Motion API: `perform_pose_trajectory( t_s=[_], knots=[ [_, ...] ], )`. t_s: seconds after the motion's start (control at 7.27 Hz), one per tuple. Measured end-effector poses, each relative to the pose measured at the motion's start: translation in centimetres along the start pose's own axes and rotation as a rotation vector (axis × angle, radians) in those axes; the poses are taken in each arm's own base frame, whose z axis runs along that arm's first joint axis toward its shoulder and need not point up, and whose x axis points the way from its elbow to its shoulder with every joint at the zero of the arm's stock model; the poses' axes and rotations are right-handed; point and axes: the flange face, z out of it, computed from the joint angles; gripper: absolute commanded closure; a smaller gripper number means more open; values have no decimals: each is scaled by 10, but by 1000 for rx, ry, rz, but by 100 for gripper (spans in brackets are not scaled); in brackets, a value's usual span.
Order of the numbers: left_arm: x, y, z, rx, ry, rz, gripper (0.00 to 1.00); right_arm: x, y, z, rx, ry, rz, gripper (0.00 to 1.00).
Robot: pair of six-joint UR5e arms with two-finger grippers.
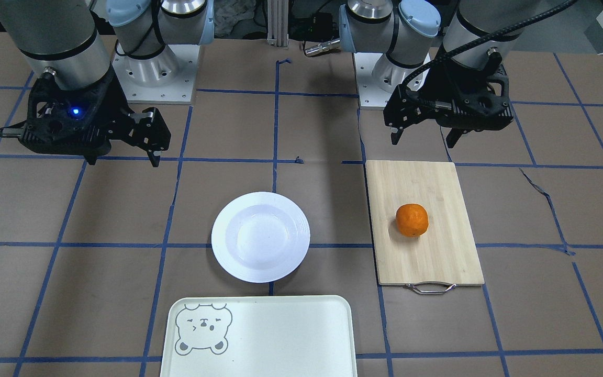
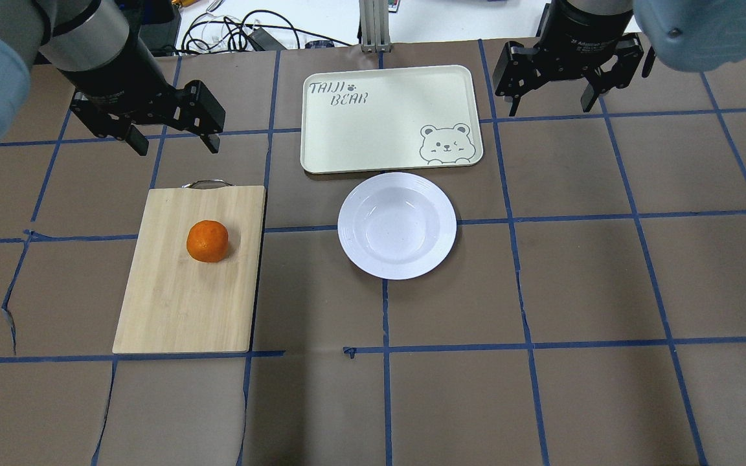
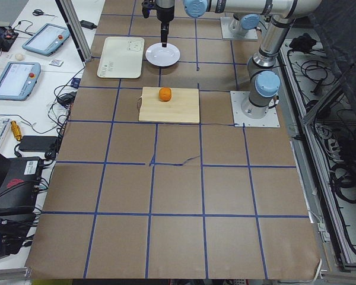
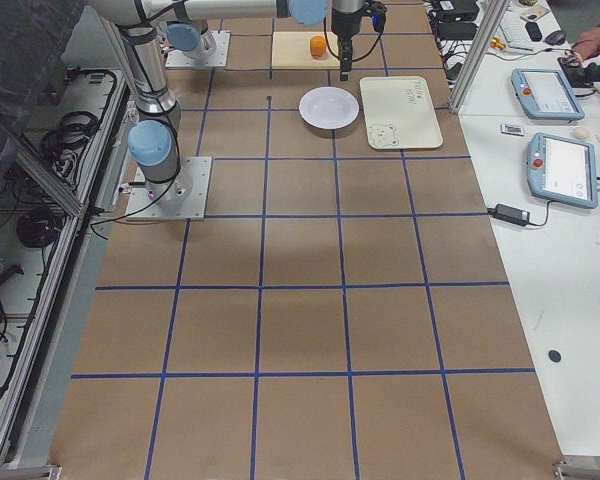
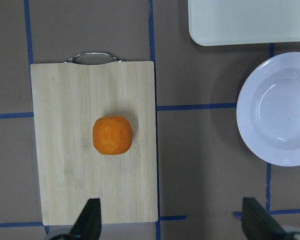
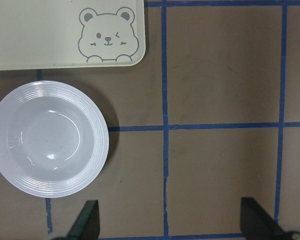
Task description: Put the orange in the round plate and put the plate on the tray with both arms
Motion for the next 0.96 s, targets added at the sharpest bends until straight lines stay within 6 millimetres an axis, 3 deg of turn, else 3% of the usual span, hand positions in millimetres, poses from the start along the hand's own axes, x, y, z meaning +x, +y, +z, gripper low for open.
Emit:
perform_pose_trajectory(
  t_s=[0.96],
  knots=[
    [-2, 1, 1, -2, 1, 3, 0, -2, 2, 4, -15, 12, -5, 0]
  ],
)
